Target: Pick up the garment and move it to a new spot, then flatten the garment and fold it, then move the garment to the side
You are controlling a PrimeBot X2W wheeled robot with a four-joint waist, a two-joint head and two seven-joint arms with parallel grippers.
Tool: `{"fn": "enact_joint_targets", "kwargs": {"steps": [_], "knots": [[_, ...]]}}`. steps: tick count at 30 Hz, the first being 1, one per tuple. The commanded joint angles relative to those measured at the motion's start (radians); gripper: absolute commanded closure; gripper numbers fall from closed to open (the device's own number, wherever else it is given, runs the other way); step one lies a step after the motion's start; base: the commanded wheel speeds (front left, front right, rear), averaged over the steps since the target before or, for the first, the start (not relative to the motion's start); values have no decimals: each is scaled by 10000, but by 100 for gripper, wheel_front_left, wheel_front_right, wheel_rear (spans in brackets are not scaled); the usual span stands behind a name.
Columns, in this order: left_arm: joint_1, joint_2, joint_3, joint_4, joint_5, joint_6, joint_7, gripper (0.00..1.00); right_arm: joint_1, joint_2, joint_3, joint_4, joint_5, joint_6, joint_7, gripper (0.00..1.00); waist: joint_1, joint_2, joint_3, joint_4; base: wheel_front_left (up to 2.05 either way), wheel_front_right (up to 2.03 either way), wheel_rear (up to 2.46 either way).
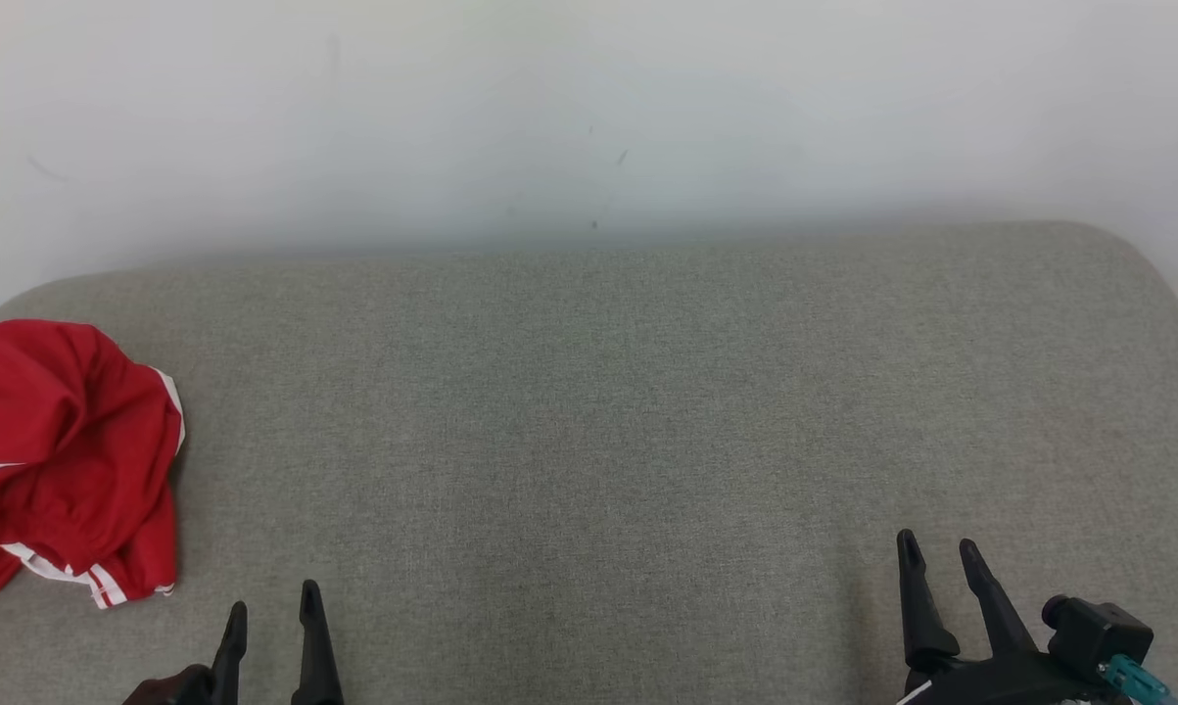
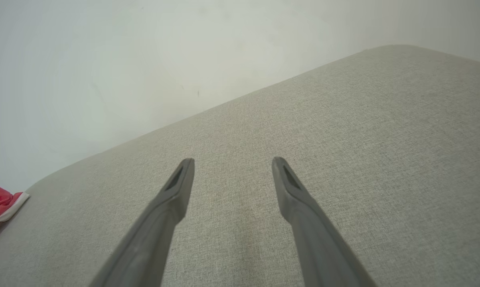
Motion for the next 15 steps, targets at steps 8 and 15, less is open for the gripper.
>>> {"fn": "enact_joint_targets", "kwargs": {"steps": [8, 15], "knots": [[115, 59, -60, -108, 1024, 72, -258, 0, 101, -100, 92, -141, -960, -12, -264, 0, 0, 0, -19, -9, 0, 0, 0], [129, 62, -128, -154, 1632, 74, -399, 0, 118, -134, 133, -223, -1560, -13, -424, 0, 0, 0, 8, -24, 0, 0, 0]]}}
